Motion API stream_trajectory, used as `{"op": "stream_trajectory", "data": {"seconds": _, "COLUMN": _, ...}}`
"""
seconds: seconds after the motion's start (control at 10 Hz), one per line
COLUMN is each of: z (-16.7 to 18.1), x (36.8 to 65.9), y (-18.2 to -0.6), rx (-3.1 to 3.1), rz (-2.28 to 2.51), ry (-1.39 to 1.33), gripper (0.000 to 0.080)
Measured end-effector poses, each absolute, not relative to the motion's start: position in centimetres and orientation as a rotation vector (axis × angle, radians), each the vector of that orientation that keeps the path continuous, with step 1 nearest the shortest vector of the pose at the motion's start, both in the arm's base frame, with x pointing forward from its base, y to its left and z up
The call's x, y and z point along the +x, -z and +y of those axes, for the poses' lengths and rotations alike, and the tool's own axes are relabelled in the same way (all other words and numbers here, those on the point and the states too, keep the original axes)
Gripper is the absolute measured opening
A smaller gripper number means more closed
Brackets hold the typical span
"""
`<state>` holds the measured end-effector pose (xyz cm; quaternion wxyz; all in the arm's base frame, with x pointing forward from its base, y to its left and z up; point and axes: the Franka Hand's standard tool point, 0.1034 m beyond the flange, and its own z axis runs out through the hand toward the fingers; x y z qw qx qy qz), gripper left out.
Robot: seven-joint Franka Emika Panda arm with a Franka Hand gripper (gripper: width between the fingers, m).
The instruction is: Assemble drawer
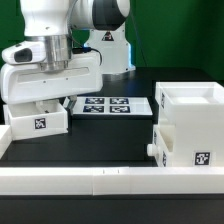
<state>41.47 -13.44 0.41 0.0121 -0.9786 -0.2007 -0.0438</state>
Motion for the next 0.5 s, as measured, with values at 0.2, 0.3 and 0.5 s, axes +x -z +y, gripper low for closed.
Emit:
{"op": "stream_trajectory", "data": {"seconds": 0.2, "z": -13.43, "x": 41.47, "y": -0.41, "rx": -3.051, "rz": -0.626, "ry": 0.137, "gripper": 0.0068}}
{"op": "stream_trajectory", "data": {"seconds": 0.3, "z": -13.38, "x": 41.48, "y": -0.42, "rx": -3.050, "rz": -0.627, "ry": 0.137, "gripper": 0.0038}}
{"op": "stream_trajectory", "data": {"seconds": 0.5, "z": -12.65, "x": 41.79, "y": -1.23, "rx": -3.049, "rz": -0.620, "ry": 0.138, "gripper": 0.0038}}
